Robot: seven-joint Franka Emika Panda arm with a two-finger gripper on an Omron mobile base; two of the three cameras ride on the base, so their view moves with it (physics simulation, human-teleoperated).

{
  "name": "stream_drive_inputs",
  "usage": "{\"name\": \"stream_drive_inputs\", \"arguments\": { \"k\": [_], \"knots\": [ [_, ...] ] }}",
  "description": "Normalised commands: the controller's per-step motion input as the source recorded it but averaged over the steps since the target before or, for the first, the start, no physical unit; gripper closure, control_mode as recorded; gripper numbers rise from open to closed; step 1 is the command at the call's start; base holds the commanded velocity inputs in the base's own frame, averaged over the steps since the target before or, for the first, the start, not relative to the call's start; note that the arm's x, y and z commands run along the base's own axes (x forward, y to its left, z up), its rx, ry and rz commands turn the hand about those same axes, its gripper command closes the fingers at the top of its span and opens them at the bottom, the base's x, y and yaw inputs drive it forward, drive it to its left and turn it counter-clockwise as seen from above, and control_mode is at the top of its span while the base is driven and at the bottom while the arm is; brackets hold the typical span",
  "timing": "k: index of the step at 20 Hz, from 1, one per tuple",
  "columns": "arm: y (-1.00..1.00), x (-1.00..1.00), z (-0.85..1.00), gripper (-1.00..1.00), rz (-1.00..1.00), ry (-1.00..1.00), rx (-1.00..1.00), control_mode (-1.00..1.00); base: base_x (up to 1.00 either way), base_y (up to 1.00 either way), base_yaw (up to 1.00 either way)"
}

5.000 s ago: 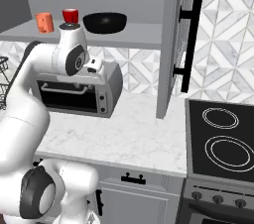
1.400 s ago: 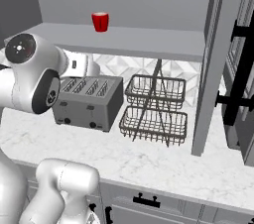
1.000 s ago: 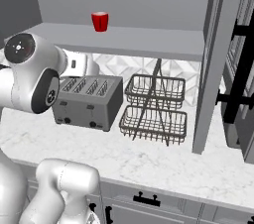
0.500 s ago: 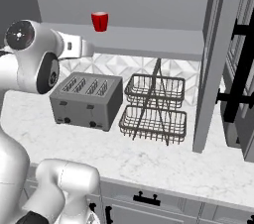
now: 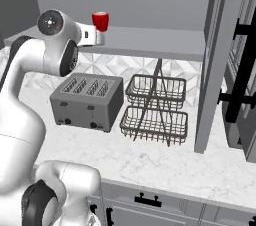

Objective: Gather all objects into one cabinet and sort the glasses and bowls to opposite sides.

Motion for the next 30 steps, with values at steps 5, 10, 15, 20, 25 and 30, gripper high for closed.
{"name": "stream_drive_inputs", "arguments": {
  "k": [5,10,15,20,25,30],
  "knots": [
    [0.0,0.75,0.0,-1.0,0.01,0.13,0.0,-1.0,0.0,0.0,0.0],
    [0.0,0.27,0.0,-1.0,0.0,0.03,0.0,-1.0,0.0,0.0,0.0],
    [0.0,0.25,0.0,-1.0,0.0,0.0,0.0,-1.0,0.0,0.0,0.0],
    [0.01,0.46,0.0,-1.0,0.0,0.0,0.0,-1.0,0.0,0.0,0.0],
    [0.0,0.39,0.0,-1.0,0.04,0.0,0.0,-1.0,0.0,0.0,0.0],
    [0.0,0.37,0.0,-1.0,0.06,0.0,0.0,-1.0,0.0,0.0,0.0]
  ]
}}
